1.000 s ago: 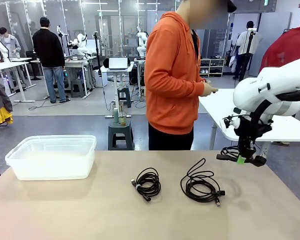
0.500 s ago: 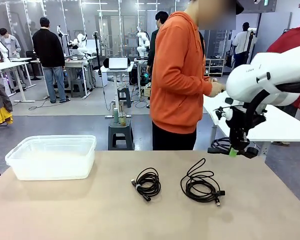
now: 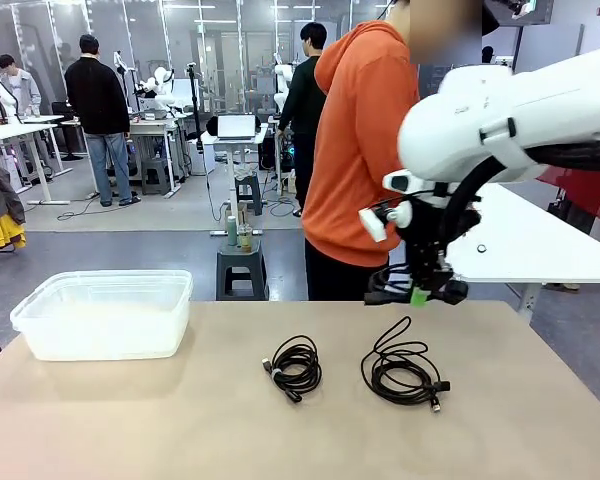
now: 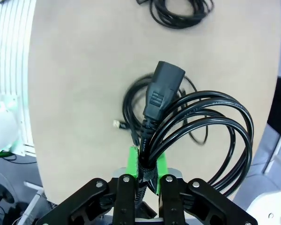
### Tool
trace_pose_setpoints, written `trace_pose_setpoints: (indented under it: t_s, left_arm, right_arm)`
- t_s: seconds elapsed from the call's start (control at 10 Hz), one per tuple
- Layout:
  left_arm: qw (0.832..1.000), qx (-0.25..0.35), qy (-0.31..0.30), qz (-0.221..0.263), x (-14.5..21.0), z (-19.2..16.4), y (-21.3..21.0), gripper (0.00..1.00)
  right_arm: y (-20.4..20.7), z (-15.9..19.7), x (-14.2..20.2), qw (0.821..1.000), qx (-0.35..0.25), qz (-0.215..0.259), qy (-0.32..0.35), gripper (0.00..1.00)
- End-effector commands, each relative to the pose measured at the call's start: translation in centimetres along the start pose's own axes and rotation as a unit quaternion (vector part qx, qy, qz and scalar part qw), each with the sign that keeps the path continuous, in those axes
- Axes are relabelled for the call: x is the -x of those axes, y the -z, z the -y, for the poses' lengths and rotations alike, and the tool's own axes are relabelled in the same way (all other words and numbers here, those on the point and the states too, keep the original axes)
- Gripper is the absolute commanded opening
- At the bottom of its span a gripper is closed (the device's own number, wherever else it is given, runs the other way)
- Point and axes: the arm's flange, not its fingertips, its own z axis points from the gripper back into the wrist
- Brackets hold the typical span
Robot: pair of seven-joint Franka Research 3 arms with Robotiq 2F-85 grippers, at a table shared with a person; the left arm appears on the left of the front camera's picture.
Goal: Organize and store the cables.
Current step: Place the Power Cable into the Organizing box.
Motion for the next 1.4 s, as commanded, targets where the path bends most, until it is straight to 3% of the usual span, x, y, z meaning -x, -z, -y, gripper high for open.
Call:
trace_pose_setpoints:
  t_s: [0.0, 0.3, 0.7, 0.9, 1.3]
  left_arm:
    - [1.0, 0.001, 0.005, 0.001, 0.0, 0.0, -0.1, 1.0]
    - [1.0, 0.001, 0.005, 0.001, 0.0, 0.0, -0.1, 1.0]
    - [1.0, 0.001, 0.005, 0.001, 0.0, 0.0, -0.1, 1.0]
    - [1.0, 0.001, 0.005, 0.001, 0.0, 0.0, -0.1, 1.0]
    - [1.0, 0.001, 0.005, 0.001, 0.0, 0.0, -0.1, 1.0]
  right_arm:
    - [1.2, 0.5, -4.8, 0.999, -0.013, -0.028, -0.016, 0.0]
    - [2.0, 0.9, -12.7, 0.998, -0.024, 0.013, -0.06, 0.0]
    - [8.0, 0.4, -21.8, 0.993, -0.046, 0.033, -0.108, 0.0]
    - [12.1, -0.1, -25.8, 0.993, -0.053, 0.047, -0.094, 0.0]
    - [16.8, -1.7, -30.1, 0.995, -0.049, 0.046, -0.078, 0.0]
